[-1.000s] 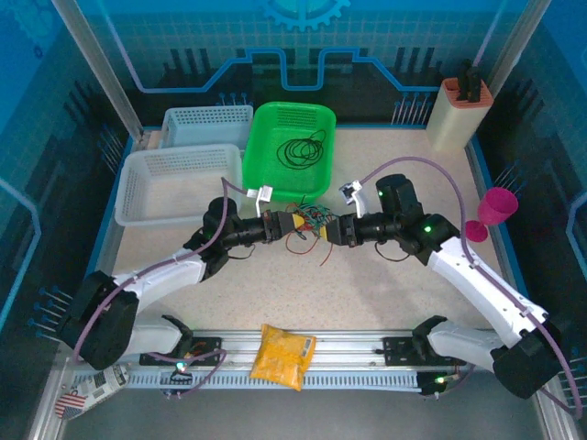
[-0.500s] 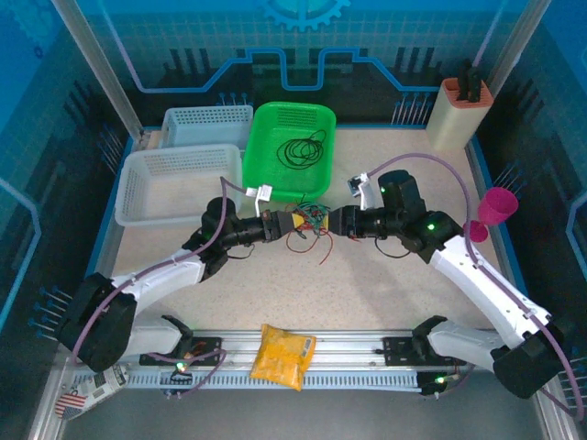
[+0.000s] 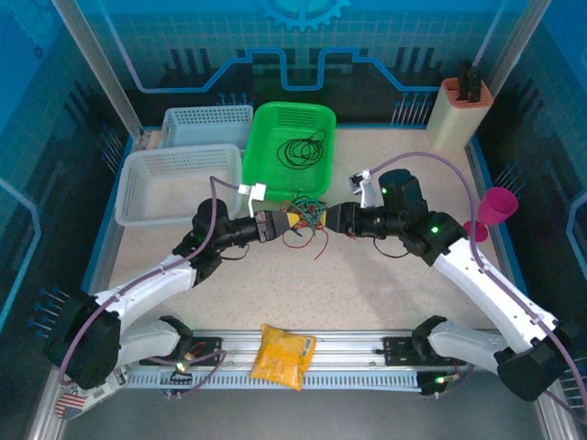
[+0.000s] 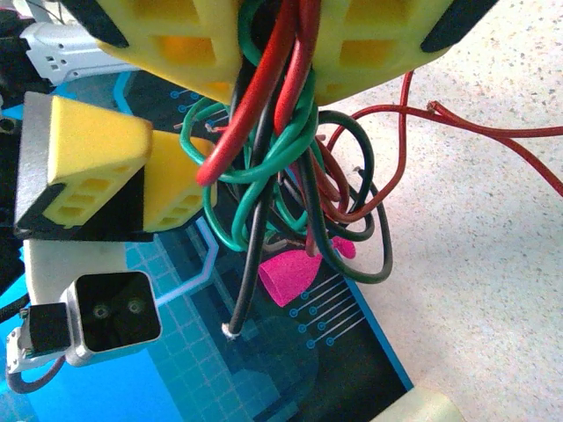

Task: Untangle the cables

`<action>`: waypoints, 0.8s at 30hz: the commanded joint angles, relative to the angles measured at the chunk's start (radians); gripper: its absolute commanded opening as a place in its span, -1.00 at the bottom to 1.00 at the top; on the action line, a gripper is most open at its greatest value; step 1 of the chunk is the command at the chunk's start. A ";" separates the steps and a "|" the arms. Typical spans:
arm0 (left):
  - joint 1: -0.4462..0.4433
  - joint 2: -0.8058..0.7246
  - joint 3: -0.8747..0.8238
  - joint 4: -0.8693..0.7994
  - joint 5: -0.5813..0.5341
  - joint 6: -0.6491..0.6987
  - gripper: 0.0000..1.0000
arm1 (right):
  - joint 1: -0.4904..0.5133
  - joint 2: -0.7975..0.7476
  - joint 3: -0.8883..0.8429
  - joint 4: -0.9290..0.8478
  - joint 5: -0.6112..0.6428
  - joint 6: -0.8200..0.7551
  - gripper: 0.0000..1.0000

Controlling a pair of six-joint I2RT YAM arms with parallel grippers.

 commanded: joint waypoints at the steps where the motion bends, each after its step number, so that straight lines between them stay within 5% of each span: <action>1: -0.006 -0.052 0.010 -0.035 -0.041 0.090 -0.87 | 0.013 -0.016 0.022 0.021 -0.006 0.070 -0.27; 11: -0.007 -0.093 -0.007 -0.053 -0.098 0.153 -0.86 | 0.042 0.023 0.008 0.133 -0.028 0.329 -0.28; 24: -0.006 -0.098 -0.008 -0.032 -0.105 0.151 -0.86 | 0.074 0.049 0.014 0.097 0.009 0.380 -0.33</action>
